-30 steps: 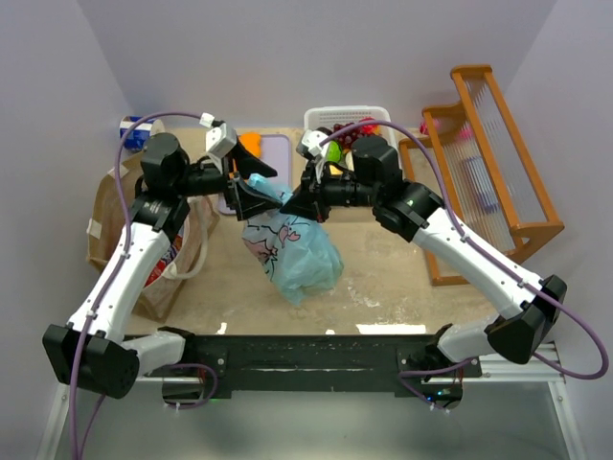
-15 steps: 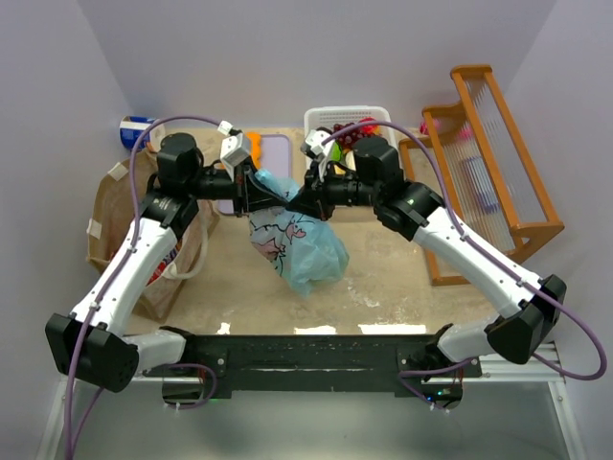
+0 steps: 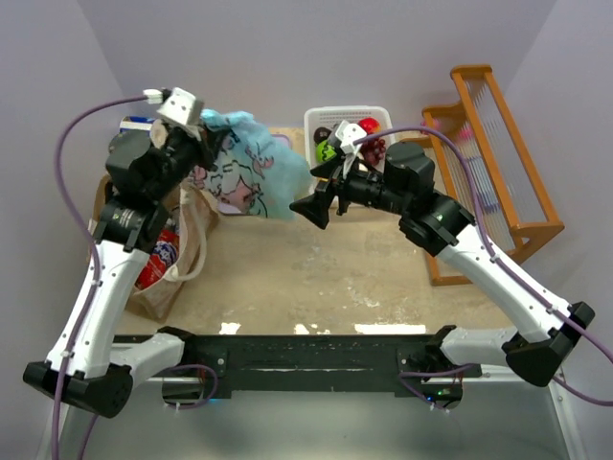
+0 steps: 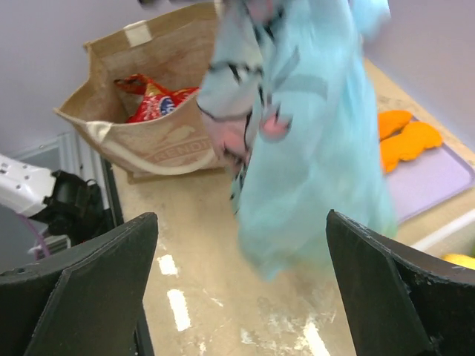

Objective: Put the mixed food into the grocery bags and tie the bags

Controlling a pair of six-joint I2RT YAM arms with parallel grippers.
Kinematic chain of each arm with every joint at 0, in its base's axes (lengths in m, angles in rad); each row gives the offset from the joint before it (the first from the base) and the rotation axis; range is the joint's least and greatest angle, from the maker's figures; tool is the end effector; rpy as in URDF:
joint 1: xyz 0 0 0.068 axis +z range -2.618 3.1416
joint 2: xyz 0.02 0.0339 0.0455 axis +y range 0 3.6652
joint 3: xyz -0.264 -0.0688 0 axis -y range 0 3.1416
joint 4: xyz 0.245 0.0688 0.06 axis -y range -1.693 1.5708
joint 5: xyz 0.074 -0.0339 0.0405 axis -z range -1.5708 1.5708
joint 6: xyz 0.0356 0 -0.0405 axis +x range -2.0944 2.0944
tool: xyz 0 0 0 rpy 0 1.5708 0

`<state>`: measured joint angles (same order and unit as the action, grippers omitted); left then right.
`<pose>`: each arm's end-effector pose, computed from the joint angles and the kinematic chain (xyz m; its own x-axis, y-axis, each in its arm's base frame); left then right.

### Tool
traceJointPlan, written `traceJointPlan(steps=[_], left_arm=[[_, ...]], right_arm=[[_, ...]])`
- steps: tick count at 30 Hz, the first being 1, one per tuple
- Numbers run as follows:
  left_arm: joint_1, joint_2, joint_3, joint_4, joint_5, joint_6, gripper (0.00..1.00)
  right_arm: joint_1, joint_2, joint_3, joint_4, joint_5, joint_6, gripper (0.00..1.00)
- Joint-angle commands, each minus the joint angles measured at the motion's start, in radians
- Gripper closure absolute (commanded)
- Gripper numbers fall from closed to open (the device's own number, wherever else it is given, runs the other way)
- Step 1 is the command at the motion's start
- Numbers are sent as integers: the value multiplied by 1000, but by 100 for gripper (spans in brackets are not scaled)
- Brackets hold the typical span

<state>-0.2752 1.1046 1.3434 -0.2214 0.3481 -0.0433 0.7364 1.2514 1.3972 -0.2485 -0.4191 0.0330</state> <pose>0.2206 -0.0749 0.4674 -0.0085 -0.0399 -0.9992 0.5838 0.8110 -0.0374 0.1953 0.1966 0.4482 -0.1061 -0.0555 -0.9928 -0.9104 0.4070 0.0745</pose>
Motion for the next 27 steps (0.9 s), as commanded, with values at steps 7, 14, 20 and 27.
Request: traceJointPlan(steps=[7, 14, 20, 27], left_arm=[[30, -117, 194, 76, -714, 184, 100], [31, -173, 128, 31, -909, 276, 100], [31, -253, 54, 90, -1026, 364, 100], [31, -281, 48, 88, -1052, 396, 100]], right_arm=[[-14, -27, -70, 23, 284, 1, 1], [-17, -41, -119, 23, 292, -1, 1], [-15, -29, -147, 11, 272, -2, 1], [-15, -17, -152, 3, 275, -1, 1]])
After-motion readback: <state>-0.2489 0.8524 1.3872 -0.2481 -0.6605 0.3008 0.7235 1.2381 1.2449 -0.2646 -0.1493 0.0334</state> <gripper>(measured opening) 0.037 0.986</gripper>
